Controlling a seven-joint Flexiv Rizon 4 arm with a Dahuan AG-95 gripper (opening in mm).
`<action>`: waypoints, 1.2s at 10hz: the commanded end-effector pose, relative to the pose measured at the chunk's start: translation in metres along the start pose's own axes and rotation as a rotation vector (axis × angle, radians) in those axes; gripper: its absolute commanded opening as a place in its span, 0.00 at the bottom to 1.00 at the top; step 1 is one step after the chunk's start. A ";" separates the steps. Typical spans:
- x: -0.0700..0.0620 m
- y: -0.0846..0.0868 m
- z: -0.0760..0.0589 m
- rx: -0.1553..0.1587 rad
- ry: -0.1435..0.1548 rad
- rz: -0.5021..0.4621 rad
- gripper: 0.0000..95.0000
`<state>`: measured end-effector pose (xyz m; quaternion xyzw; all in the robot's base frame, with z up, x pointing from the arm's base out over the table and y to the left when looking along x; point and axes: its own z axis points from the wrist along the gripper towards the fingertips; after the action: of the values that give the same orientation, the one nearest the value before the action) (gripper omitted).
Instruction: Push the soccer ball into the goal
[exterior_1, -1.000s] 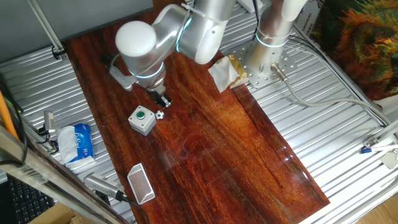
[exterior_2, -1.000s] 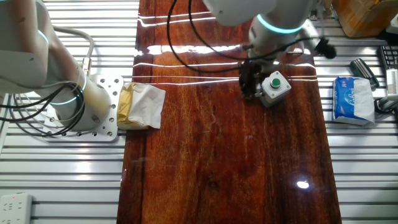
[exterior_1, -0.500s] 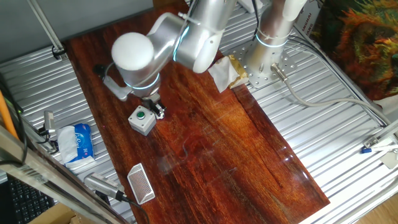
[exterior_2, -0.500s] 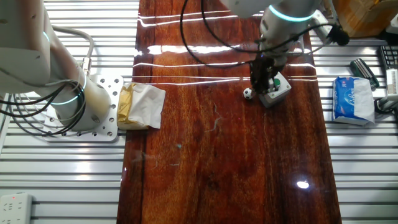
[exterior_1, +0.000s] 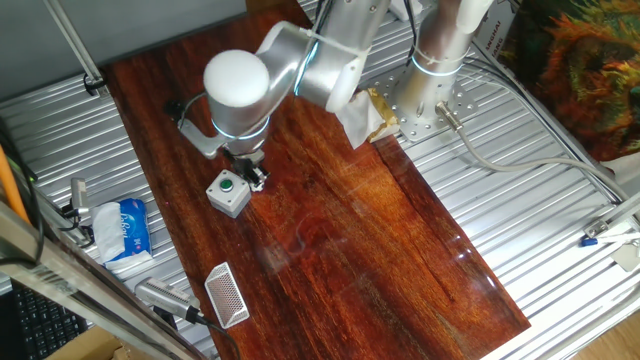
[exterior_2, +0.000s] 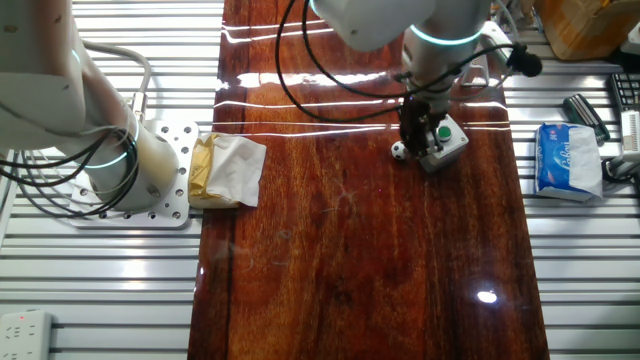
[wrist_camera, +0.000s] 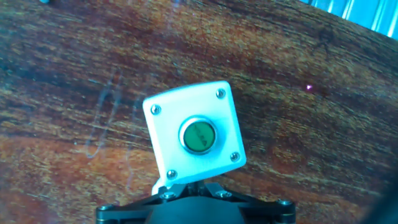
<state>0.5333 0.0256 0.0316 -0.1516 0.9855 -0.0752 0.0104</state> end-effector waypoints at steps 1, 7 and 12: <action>-0.003 0.000 -0.004 -0.120 -0.019 0.104 0.00; -0.010 0.003 -0.009 -0.370 -0.042 0.313 0.00; 0.017 0.004 0.003 -0.229 0.004 0.213 0.00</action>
<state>0.5179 0.0240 0.0267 0.0094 0.9934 0.1145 0.0011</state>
